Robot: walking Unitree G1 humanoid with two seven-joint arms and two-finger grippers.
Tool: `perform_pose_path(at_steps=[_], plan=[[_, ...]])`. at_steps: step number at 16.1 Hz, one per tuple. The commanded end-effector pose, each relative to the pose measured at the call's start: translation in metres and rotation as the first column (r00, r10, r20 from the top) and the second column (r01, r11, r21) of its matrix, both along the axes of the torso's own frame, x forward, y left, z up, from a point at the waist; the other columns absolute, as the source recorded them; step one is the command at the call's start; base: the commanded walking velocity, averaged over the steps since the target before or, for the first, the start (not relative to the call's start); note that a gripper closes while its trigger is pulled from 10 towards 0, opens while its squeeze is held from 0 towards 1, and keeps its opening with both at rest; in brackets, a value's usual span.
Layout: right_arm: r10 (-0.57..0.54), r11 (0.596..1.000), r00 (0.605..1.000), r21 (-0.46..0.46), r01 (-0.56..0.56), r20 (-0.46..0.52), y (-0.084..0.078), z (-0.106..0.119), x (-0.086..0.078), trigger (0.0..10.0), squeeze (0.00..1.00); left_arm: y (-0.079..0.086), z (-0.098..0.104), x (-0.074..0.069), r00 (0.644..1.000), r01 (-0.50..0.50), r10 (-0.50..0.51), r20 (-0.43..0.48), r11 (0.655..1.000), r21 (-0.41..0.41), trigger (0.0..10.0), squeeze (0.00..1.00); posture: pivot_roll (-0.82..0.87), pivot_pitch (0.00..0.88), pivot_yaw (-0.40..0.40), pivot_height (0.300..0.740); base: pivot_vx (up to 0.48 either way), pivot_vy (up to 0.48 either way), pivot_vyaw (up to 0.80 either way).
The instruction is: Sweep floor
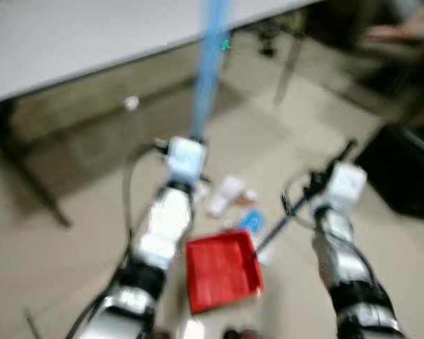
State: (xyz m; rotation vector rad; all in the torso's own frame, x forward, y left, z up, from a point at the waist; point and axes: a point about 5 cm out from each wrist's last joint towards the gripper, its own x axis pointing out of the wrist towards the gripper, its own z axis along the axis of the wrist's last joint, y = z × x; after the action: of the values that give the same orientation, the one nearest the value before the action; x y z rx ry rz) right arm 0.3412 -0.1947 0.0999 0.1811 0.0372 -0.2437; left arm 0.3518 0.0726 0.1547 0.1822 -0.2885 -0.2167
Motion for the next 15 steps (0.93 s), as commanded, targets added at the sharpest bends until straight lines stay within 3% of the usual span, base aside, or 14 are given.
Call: perform_pose_path(at_steps=[1,15], plan=[[-0.011,1.0,0.999,-0.003,0.012,0.043,-0.0017,0.0101,0.0025,10.0,0.0,0.0,0.0126,0.0009,0.998,0.005,-0.004,0.058,1.0,-0.019,10.0,0.0,0.01,0.168,-0.05,0.74,0.0,0.0,-0.77],[-0.009,1.0,0.999,0.007,0.009,0.052,-0.0003,0.0091,0.0012,10.0,0.0,0.0008,0.0164,0.0018,0.998,0.015,-0.012,0.059,0.998,-0.054,10.0,0.0,0.01,0.167,-0.042,0.74,0.0,0.0,0.0]])
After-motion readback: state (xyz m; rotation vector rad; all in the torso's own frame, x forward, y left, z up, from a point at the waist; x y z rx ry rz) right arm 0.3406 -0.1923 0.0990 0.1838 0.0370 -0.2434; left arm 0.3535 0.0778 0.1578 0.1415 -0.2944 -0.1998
